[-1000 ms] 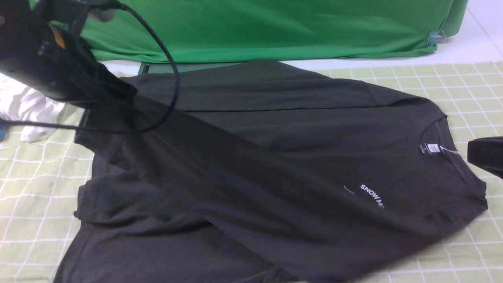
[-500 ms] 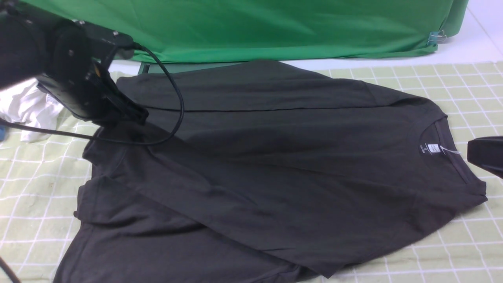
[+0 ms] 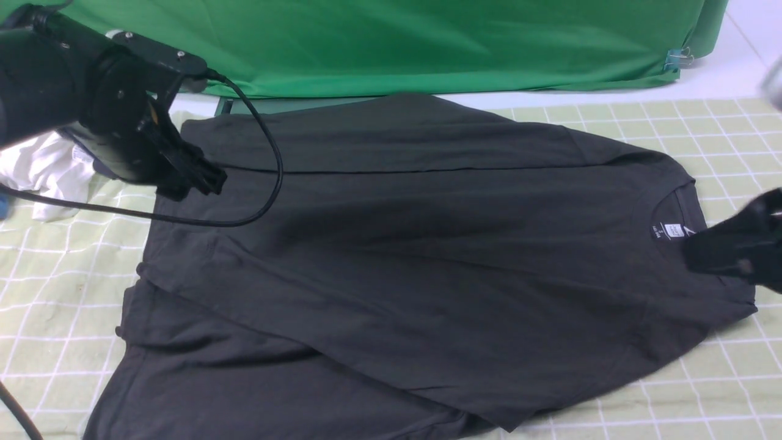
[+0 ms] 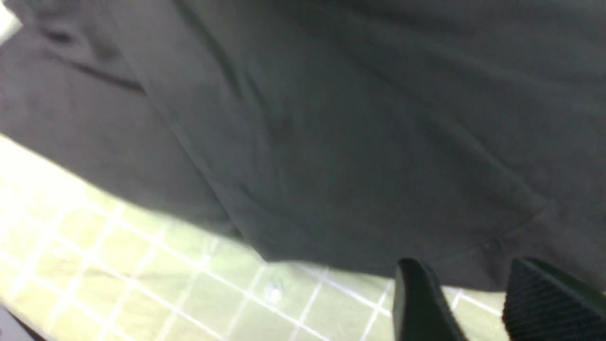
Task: Fold a long-sleeved shirt over a green coffee tablecloth.
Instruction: 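Grab the top left corner of the dark shirt with the left gripper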
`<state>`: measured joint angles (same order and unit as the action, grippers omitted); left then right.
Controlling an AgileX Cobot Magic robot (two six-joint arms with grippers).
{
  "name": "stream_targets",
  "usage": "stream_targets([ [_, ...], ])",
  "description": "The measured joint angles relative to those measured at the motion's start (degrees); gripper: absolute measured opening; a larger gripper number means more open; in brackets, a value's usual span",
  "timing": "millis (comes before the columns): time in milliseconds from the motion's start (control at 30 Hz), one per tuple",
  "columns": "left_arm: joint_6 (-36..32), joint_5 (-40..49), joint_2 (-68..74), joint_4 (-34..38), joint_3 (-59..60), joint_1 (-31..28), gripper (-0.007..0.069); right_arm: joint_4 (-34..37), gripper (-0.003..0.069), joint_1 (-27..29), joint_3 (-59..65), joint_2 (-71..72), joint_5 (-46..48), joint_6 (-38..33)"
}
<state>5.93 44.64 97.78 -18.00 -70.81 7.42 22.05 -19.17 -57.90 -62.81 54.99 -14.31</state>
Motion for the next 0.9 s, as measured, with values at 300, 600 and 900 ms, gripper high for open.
stream_targets([
  [300, 0.16, 7.79, -6.05, 9.56, 5.07, 0.05, 0.0036, -10.50, 0.0277, -12.06, -0.28, -17.13, -2.70, -0.81],
  [600, -3.09, 7.33, -21.27, 23.49, 21.97, 1.35, 0.0001, -14.38, 0.0432, -19.74, -0.28, -31.12, -4.67, -2.31],
  [900, -3.16, 5.92, -28.63, 23.78, 28.85, 1.31, 0.0001, -15.90, 0.0506, -20.60, -0.30, -36.05, -7.05, -4.45],
])
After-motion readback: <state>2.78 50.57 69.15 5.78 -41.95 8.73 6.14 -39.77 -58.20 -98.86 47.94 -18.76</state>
